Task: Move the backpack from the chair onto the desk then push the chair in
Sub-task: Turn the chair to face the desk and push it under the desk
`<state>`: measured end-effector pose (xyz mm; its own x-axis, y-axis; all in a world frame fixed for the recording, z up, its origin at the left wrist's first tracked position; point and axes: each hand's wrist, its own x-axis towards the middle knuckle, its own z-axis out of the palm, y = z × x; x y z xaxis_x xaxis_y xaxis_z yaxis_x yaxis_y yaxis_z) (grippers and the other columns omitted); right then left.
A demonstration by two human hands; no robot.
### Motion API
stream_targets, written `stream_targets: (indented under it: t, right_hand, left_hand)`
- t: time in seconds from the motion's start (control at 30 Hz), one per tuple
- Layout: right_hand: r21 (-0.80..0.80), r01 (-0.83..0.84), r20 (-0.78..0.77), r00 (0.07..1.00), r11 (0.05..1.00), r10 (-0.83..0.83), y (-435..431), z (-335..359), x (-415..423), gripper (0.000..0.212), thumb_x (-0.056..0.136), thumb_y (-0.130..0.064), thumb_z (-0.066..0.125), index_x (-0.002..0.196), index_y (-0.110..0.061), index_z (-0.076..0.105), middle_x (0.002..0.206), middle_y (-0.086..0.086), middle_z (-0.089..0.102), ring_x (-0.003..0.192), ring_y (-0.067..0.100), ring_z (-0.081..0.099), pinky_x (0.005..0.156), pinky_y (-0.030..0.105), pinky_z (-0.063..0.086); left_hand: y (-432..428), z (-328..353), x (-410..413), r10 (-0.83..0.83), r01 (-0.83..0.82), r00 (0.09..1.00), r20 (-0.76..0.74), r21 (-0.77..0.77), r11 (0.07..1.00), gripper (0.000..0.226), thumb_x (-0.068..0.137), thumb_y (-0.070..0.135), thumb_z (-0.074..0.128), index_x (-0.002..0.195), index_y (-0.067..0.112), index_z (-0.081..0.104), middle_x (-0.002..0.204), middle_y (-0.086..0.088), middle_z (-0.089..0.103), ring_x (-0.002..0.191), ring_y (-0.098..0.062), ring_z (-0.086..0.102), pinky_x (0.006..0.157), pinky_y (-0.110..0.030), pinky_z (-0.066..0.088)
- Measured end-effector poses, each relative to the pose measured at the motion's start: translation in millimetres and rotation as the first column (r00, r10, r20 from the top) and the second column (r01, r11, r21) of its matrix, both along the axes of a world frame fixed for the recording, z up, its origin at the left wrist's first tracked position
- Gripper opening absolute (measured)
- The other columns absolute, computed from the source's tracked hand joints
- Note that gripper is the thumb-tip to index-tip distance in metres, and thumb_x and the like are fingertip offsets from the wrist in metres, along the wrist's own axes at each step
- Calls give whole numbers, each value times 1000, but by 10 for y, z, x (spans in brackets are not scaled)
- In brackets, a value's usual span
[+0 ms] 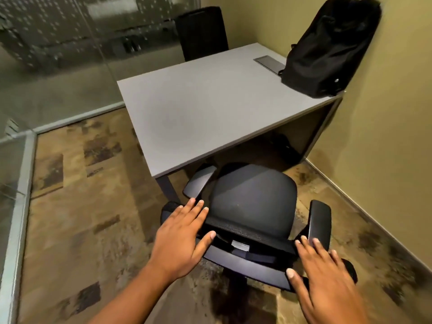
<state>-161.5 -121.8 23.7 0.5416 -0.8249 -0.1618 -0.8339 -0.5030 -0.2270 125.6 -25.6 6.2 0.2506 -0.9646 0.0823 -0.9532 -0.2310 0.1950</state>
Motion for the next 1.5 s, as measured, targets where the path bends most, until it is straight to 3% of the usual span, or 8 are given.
stream_targets:
  t: [0.07, 0.2, 0.33, 0.47, 0.83, 1.03, 1.5]
  right_hand:
    - [-41, 63, 23, 998, 997, -62, 82, -9, 20, 90, 78, -70, -15, 151, -29, 18, 159, -12, 18, 147, 9, -1, 117, 31, -3]
    - [-35, 159, 12, 987, 987, -159, 182, -66, 59, 74, 86, -61, 1, 151, -28, 17, 160, -12, 16, 147, 9, -8, 116, 30, -12]
    - [-74, 194, -1, 981, 978, -195, 154, -58, 67, 61, 90, -54, 25, 139, -25, 46, 143, -8, 51, 141, 17, 35, 116, 39, 13]
    - [-109, 198, 14, 980, 974, -198, 73, -97, 39, 54, 87, -51, 35, 129, -26, 56, 128, -9, 63, 128, 18, 51, 111, 43, 29]
    - [-206, 154, 11, 988, 966, -155, -447, -110, -172, 51, 85, -47, 35, 122, -26, 62, 123, -7, 66, 121, 19, 55, 109, 41, 33]
    - [-224, 112, 19, 994, 968, -110, -994, -117, -321, 50, 85, -48, 34, 121, -27, 63, 120, -7, 67, 118, 18, 57, 107, 41, 32]
    - [-224, -95, 100, 988, 970, 120, -2233, -175, -549, 49, 82, -48, 40, 117, -26, 66, 116, -9, 69, 114, 19, 60, 103, 42, 36]
  left_hand:
    - [-25, -19, -18, 9, -9, 1000, -2, -10, 1000, 62, 97, 55, 24, 140, 17, 46, 150, 0, 41, 143, -12, 24, 116, -32, 16]
    - [-30, -38, -68, 32, -33, 999, -8, -35, 999, 58, 95, 46, 27, 136, 13, 51, 146, -3, 46, 141, -15, 31, 115, -36, 23]
    - [-57, -32, -73, 37, -37, 999, -2, -21, 999, 57, 89, 39, 31, 134, 13, 53, 144, -3, 50, 138, -15, 36, 115, -34, 23]
    - [-114, -30, -94, 40, -40, 999, -14, -15, 999, 59, 87, 40, 31, 134, 13, 53, 143, -3, 51, 139, -15, 35, 115, -36, 25]
    - [-462, 1, -368, 86, -86, 996, -34, -5, 996, 57, 84, 40, 38, 128, 11, 60, 134, -5, 59, 132, -19, 47, 111, -38, 32]
    - [-864, 2, -559, 145, -145, 989, -25, -10, 989, 57, 84, 43, 39, 127, 11, 60, 133, -5, 61, 131, -18, 47, 111, -35, 28]
    - [-1586, 18, -1031, 369, -369, 929, -19, -44, 928, 57, 83, 46, 37, 124, 15, 63, 130, -2, 63, 126, -19, 53, 108, -38, 36]
